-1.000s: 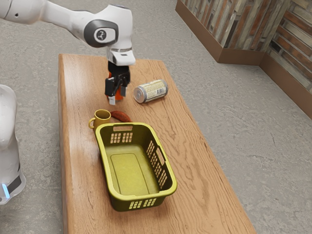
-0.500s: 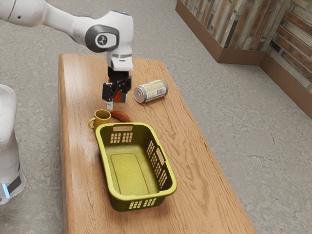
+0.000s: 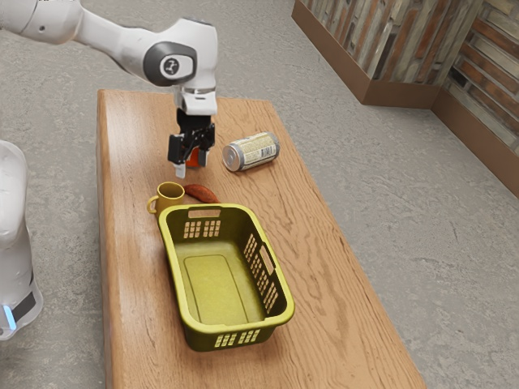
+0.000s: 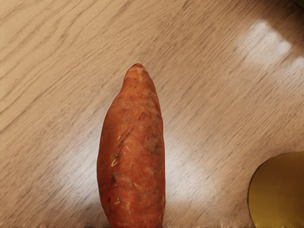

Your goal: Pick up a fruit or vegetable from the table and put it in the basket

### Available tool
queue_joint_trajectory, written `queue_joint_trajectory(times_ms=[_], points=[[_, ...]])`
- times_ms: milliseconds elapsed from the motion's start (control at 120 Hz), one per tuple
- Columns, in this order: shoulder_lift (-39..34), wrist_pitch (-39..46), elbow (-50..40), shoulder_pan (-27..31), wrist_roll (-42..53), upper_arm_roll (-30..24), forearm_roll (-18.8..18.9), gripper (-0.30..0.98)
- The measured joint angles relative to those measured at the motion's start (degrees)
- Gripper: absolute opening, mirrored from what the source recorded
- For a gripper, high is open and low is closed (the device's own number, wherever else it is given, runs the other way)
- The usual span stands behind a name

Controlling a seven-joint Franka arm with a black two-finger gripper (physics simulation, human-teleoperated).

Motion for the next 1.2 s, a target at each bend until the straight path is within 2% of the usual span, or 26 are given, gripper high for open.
queue_joint_trajectory(times_ms=[692, 1200], points=[[5.6, 6.5, 1.2, -2.4, 2.4, 0.3, -0.3, 0.66], [4.2, 7.8, 0.0, -4.2, 2.7, 0.2, -2.6, 0.66]])
